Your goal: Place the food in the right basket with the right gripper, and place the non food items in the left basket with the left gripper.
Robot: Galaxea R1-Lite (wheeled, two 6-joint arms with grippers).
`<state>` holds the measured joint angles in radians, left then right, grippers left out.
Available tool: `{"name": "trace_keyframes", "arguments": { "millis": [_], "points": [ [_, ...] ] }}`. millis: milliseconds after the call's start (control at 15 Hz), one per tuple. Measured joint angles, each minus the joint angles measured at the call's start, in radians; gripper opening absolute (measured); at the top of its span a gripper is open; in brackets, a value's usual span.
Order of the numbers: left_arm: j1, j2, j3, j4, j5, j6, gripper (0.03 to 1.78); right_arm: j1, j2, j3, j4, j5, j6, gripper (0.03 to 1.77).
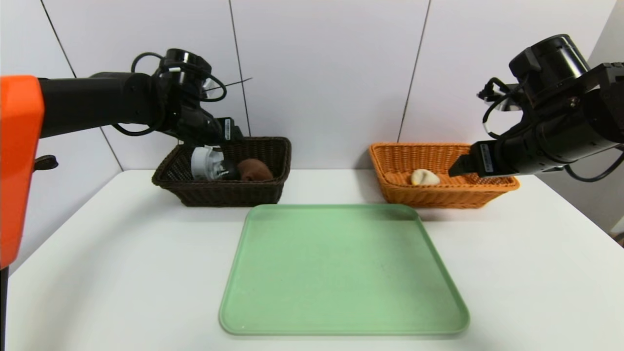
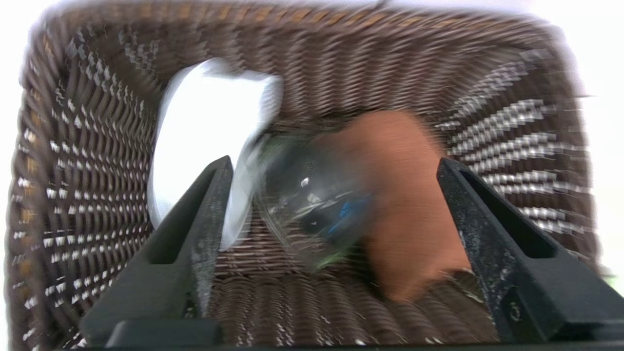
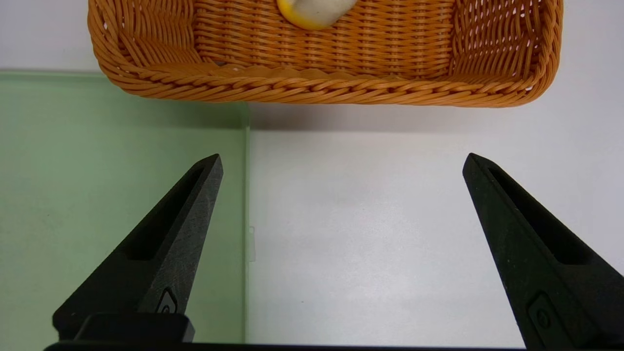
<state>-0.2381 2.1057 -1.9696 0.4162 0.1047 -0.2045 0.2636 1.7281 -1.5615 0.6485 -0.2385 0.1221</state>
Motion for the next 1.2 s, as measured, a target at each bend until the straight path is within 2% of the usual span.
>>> {"name": "trace_keyframes", "arguments": {
  "millis": [333,667,867,1000,1200],
  "points": [
    [-0.021,-0.119,0.0,0.015,0.0,0.063,1.6,0.014,-0.009,0.007,-0.001,-0.001,0.001,1.7],
    [-0.021,-0.22,0.002,0.046,0.0,0.068,1.65,0.021,-0.027,0.02,-0.001,-0.001,0.001,1.7],
    [-0.022,-0.289,0.013,0.118,-0.004,0.065,1.67,0.024,-0.043,0.039,-0.003,-0.001,0.001,1.7],
    [-0.023,-0.339,0.064,0.144,-0.005,0.06,1.67,0.024,-0.054,0.046,-0.003,-0.001,0.0,1.7],
    [-0.024,-0.451,0.234,0.126,-0.004,0.059,1.67,0.024,-0.076,0.063,-0.006,0.009,-0.003,1.7]
  ]
}}
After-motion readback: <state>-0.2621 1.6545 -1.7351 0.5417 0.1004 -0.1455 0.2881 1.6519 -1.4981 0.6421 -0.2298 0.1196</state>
